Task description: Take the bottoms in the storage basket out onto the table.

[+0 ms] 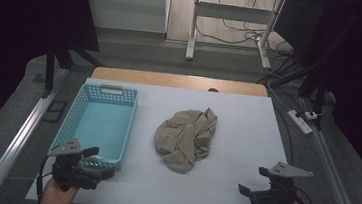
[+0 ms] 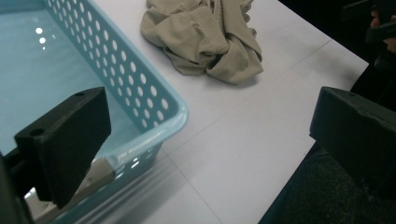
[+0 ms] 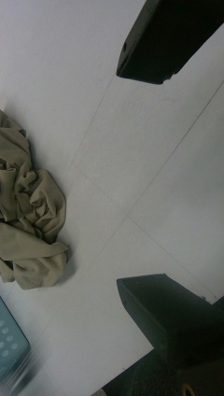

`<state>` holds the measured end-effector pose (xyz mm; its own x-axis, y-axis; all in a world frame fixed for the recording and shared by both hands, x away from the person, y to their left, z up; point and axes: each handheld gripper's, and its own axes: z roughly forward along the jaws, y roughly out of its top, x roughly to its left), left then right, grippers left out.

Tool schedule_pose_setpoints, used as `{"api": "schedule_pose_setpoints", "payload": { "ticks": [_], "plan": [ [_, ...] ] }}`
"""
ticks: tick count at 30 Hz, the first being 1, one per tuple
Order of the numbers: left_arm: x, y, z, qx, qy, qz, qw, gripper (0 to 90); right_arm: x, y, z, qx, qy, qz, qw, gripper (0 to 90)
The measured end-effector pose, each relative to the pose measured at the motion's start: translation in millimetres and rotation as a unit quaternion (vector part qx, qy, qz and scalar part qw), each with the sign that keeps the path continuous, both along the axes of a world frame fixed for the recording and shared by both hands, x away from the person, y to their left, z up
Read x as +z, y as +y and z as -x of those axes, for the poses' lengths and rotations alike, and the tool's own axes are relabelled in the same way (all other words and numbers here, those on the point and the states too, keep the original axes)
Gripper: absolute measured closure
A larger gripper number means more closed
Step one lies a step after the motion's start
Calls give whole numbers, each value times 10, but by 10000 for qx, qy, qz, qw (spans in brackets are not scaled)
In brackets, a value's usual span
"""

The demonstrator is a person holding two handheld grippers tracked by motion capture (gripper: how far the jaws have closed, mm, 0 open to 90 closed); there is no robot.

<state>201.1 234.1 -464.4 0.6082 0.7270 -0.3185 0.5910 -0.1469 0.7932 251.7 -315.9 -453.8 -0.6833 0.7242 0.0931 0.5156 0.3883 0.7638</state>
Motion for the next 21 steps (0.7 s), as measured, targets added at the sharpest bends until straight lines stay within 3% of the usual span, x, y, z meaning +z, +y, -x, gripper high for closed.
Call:
{"api": "schedule_pose_setpoints", "payload": {
  "ticks": [12, 21],
  "plan": [
    [-67, 119, 123, 186, 100, -53, 9998, 0, -2, 4, -2, -13, -1, 4, 10000, 14],
    [-93, 208, 240, 387, 90, -232, 9989, 0, -2, 6, -4, -24, 13, 14, 10000, 14]
  ]
}}
